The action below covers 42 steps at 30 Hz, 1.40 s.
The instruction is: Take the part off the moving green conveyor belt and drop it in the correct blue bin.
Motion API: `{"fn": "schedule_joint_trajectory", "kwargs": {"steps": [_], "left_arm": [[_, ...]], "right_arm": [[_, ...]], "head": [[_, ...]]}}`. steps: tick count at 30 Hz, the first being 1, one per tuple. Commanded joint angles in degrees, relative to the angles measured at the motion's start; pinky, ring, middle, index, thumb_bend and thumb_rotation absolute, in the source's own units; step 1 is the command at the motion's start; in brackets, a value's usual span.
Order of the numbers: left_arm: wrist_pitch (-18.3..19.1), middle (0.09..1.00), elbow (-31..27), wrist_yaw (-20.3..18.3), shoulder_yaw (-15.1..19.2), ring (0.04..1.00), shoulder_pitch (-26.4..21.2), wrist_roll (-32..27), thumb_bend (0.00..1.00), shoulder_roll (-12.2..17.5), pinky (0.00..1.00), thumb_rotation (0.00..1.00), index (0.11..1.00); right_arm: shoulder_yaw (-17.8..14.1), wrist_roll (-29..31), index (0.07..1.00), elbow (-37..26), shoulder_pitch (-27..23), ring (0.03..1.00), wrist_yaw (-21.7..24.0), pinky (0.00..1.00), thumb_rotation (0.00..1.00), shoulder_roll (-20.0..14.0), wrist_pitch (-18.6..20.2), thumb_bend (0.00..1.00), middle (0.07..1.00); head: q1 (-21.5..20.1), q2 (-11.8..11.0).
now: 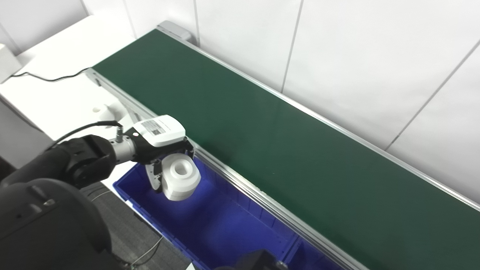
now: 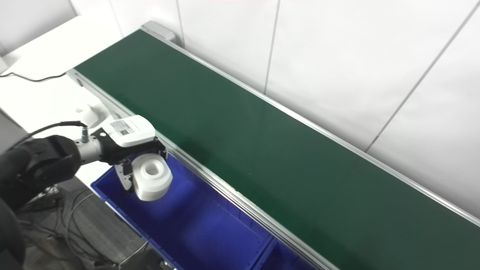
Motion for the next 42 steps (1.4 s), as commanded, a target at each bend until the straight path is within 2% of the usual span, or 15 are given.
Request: {"fn": "schedule_joint_trajectory", "kwargs": {"steps": [1, 10, 11, 13, 17, 28, 32, 35, 36, 37, 38, 39, 40, 41, 42], "left_arm": [[-0.76, 0.514, 0.61, 2.68, 0.37, 0.461, -0.92, 1.69, 0.52, 0.95, 0.42, 0.00, 0.466], [2.79, 0.577, 2.20, 3.49, 1.92, 0.537, -1.36, 5.07, 0.52, -0.13, 0.49, 0.06, 0.484], [3.60, 0.632, 1.67, 2.55, 2.25, 0.605, -1.23, 4.47, 0.74, -0.15, 0.56, 0.33, 0.566], [5.63, 0.690, -0.28, -0.44, 2.84, 0.675, -0.80, 2.90, 0.89, 0.25, 0.64, 0.55, 0.647], [6.10, 0.761, -2.03, -1.81, 3.11, 0.754, -0.42, 0.34, 0.99, 0.06, 0.70, 0.76, 0.735], [5.25, 0.846, -6.06, -2.62, 2.09, 0.808, -0.56, -4.71, 1.00, -0.71, 0.72, 0.86, 0.815], [5.31, 0.855, -8.21, -2.98, 2.24, 0.814, -0.76, -13.41, 1.00, -0.98, 0.73, 0.82, 0.809], [8.67, 0.871, -12.64, -3.19, 2.28, 0.834, -1.55, -28.36, 1.00, -3.40, 0.73, 0.77, 0.817], [9.62, 0.877, -13.68, -3.17, 2.43, 0.842, -1.54, -31.41, 1.00, -3.93, 0.73, 0.75, 0.824], [10.03, 0.883, -15.71, -1.53, 1.60, 0.854, -2.20, -36.29, 0.99, -6.81, 0.74, 0.74, 0.832], [10.06, 0.886, -16.96, -0.41, 1.20, 0.860, -2.61, -39.64, 0.99, -8.78, 0.76, 0.73, 0.835], [8.94, 0.889, -18.34, 2.04, 0.09, 0.865, -3.41, -41.19, 0.98, -13.20, 0.77, 0.73, 0.838], [8.14, 0.883, -19.20, 3.63, -0.57, 0.860, -3.93, -42.01, 0.98, -16.25, 0.75, 0.77, 0.842], [8.27, 0.880, -20.04, 5.86, -2.07, 0.858, -4.37, -42.17, 0.97, -21.16, 0.75, 0.80, 0.843], [8.74, 0.876, -20.67, 7.67, -3.34, 0.863, -4.57, -42.82, 0.93, -25.30, 0.76, 0.80, 0.850]], "right_arm": [[-0.50, 0.81, 1.000, -1.38, -0.66, 1.000, 1.02, 1.00, 1.00, -0.73, 0.49, 0.81, 1.000], [-0.80, 1.63, 1.000, -1.38, -1.21, 1.000, 1.53, 1.00, 1.00, -1.22, 1.10, 0.78, 1.000], [-0.83, 1.61, 1.000, -1.42, -1.21, 1.000, 1.49, 1.00, 1.00, -1.25, 1.20, 0.78, 1.000], [-0.86, 1.22, 1.000, -1.40, -1.16, 1.000, 1.30, 1.00, 1.00, -1.23, 1.27, 0.77, 1.000], [-0.68, 0.64, 1.000, -1.03, -1.26, 1.000, 1.43, 1.00, 1.00, -1.15, 0.87, 0.76, 1.000], [-0.30, 0.62, 1.000, -2.34, -0.16, 1.000, 1.28, 1.00, 1.00, -0.49, 0.79, 0.75, 0.999], [0.09, 0.34, 1.000, -2.89, 0.58, 1.000, 1.15, 1.00, 1.00, 0.00, 0.58, 0.76, 0.996], [1.10, -1.35, 1.000, -4.11, 1.37, 1.000, 0.76, 1.00, 1.00, 0.84, 0.46, 0.75, 0.980], [1.44, -1.89, 1.000, -4.48, 1.65, 1.000, 0.61, 1.00, 1.00, 1.14, 0.49, 0.75, 0.976], [2.04, -2.48, 1.000, -4.80, 1.97, 0.991, 0.38, 1.00, 1.00, 1.82, 0.35, 0.75, 0.966], [2.52, -2.93, 1.000, -5.04, 2.22, 0.985, 0.18, 1.00, 1.00, 2.36, 0.25, 0.75, 0.960], [3.22, -3.86, 1.000, -5.19, 2.40, 0.980, -0.04, 1.00, 1.00, 3.07, -0.18, 0.74, 0.955], [3.69, -4.55, 1.000, -5.30, 2.53, 0.951, -0.19, 0.95, 1.00, 3.55, -0.46, 0.76, 0.931], [4.41, -5.72, 1.000, -5.64, 2.66, 0.936, -0.56, 0.93, 1.00, 4.27, -0.31, 0.77, 0.919], [5.19, -6.88, 0.965, -6.04, 2.82, 0.898, -0.94, 0.87, 0.97, 5.01, 0.00, 0.80, 0.885]], "head": [[0.07, 0.05], [-0.15, 0.48], [-0.15, 0.48], [-0.15, 0.48], [-0.66, 0.37], [-1.70, 0.51], [-4.29, 0.86], [-12.32, 2.08], [-12.32, 2.08], [-19.56, 3.13], [-20.88, 3.24], [-29.38, 3.80], [-29.38, 3.80], [-37.63, 3.85], [-41.40, 3.75]]}}
